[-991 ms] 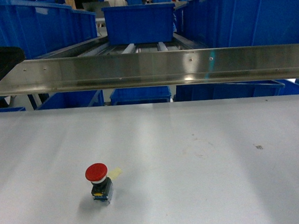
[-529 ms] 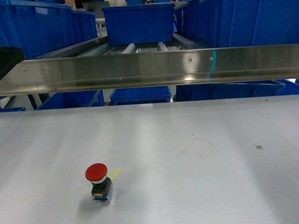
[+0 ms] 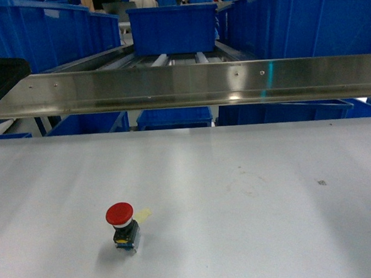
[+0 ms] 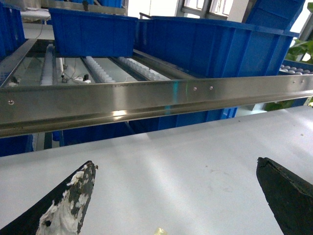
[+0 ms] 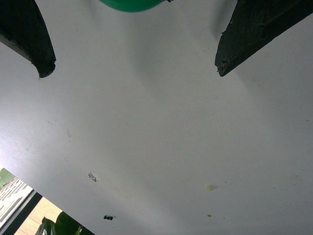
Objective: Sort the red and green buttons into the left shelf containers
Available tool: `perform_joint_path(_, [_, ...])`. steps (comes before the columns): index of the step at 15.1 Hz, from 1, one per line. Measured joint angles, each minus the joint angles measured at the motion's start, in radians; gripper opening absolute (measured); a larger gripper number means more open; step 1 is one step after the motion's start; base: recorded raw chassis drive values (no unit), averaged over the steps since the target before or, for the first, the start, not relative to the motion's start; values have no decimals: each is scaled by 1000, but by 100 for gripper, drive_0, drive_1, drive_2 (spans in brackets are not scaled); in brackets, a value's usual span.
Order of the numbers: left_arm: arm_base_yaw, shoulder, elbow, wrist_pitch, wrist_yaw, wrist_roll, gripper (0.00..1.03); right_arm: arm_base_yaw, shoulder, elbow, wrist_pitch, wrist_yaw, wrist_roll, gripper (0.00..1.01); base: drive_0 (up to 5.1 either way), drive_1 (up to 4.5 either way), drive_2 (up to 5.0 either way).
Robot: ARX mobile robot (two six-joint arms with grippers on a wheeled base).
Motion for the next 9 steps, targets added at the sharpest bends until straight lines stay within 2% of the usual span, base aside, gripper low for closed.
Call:
perform_joint_path(7, [0, 0, 0, 0, 0, 0, 98, -6, 0, -29, 16, -8, 1, 98, 0, 0, 0])
perform_joint_path(8, [0, 0, 0, 0, 0, 0, 98, -6, 0, -29, 18, -9, 1, 95, 0, 0, 0])
perform_joint_path(9, [0, 0, 0, 0, 0, 0, 98, -6, 0, -29, 18, -10, 1, 82, 0, 0, 0])
